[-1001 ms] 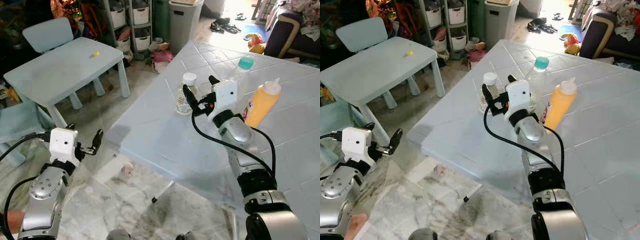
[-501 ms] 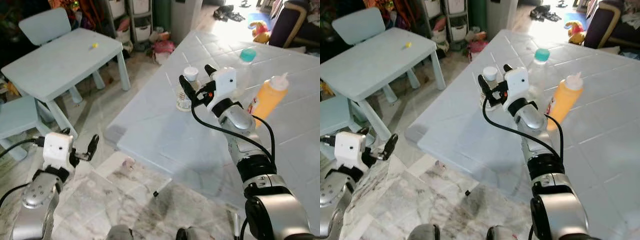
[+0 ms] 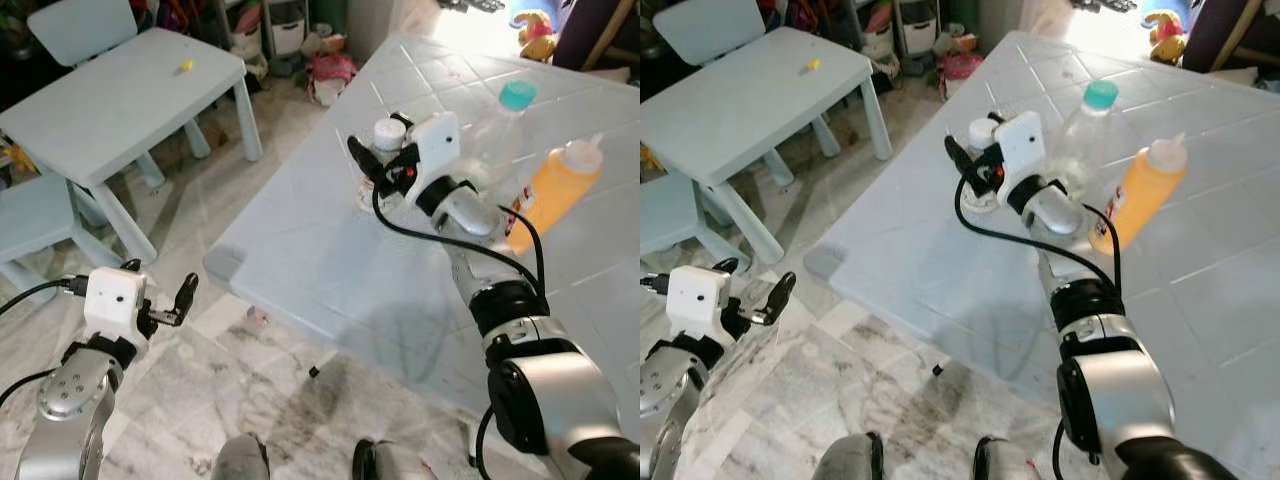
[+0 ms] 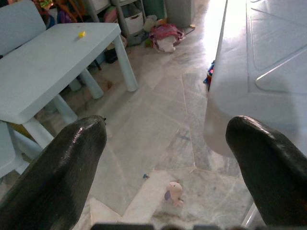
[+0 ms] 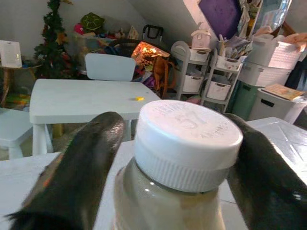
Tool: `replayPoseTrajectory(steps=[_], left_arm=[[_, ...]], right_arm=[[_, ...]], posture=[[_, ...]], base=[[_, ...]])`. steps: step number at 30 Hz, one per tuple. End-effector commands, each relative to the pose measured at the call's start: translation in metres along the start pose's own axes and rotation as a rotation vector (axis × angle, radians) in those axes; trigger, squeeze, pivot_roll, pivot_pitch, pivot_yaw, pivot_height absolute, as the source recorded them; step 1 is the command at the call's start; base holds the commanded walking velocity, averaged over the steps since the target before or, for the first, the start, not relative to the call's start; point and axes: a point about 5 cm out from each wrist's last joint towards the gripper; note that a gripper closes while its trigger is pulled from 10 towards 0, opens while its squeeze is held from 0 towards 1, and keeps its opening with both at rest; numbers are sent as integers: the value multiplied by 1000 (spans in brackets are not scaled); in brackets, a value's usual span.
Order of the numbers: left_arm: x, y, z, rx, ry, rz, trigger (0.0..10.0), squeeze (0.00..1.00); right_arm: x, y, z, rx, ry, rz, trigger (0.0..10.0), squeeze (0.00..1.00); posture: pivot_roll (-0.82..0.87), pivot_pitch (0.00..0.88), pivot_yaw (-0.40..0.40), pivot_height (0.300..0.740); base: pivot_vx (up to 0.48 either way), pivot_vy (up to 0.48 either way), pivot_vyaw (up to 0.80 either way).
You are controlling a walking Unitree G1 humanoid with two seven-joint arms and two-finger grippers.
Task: Restocking fridge
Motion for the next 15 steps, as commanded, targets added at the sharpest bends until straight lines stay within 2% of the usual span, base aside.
replayPoseTrajectory(steps=[1,6,8,13,15], left_arm=[[0,1,0,-8,-3,-13,10000,0],[1,1,-5,-3,-8,-12,10000,0],[1,-2,-12,-28,17,-12,10000,0],[0,-4,-18,-37,45,-11,10000,0],[0,-3,-23,-32,66,-14,10000,0]], right_arm=[[2,3,-1,7,7,22,0,0],[7,4,3,18,-19,57,0,0],[9,3,6,16,-29,60,0,0],[7,1,9,16,-38,28,0,0],[1,-1,13,25,-47,-28,0,0]], posture=[[175,168,42,740],[161,142,39,740],[147,115,32,740],[137,93,25,740],[132,78,13,740]], base=[[0,0,0],[0,0,0],[0,0,0],[0,0,0],[0,0,0]])
Point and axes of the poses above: a point about 5 cm out from each wrist's last joint towards the gripper, its own z axis pointing back from the gripper into the wrist, its own y axis along the axis of the wrist's last joint, x = y × z
